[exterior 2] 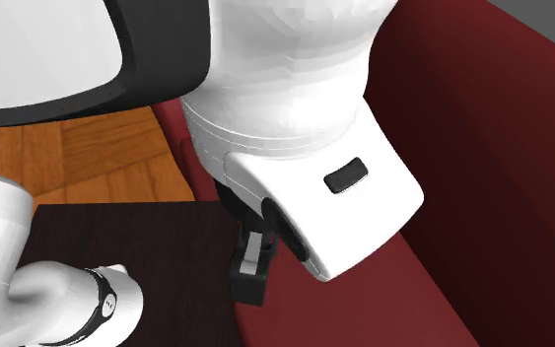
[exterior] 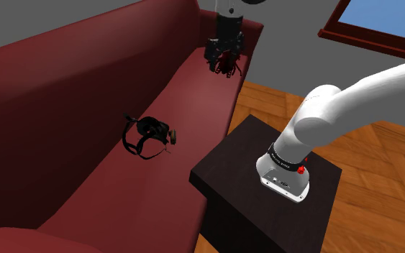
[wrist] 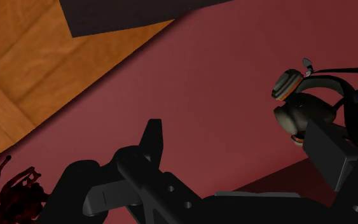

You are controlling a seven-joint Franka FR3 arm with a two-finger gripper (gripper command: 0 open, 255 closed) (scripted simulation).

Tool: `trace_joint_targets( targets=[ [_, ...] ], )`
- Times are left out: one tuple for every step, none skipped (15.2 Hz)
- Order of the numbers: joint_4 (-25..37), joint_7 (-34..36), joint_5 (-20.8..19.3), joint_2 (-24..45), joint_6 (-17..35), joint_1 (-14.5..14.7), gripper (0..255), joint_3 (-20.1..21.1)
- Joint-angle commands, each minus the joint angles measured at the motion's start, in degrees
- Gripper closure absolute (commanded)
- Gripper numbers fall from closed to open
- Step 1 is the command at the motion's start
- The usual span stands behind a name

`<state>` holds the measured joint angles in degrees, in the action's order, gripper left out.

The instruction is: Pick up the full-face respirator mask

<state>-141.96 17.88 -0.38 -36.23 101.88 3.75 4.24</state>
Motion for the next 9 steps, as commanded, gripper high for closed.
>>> trace_joint_targets(
  targets=[
    [-1.6,2.1,0.8,1.9,3.7,0.8,0,1.8],
    [-1.9,3.1,1.2,3.3,5.4,1.1,0,2.6],
    [-2.1,4.1,1.4,4.8,7.1,1.4,0,3.5],
    [-2.2,5.1,1.7,6.3,8.8,1.7,0,4.4],
    [-2.2,6.1,1.8,7.9,10.4,2.0,0,5.2],
    [-2.2,7.2,1.9,9.6,12.1,2.2,0,6.1],
    [-2.0,8.3,2.0,11.4,13.7,2.5,0,6.9],
    [-1.8,9.4,1.9,13.2,15.4,2.7,0,7.8],
    [-1.5,10.5,1.8,15.1,16.9,2.9,0,8.6]
  ],
)
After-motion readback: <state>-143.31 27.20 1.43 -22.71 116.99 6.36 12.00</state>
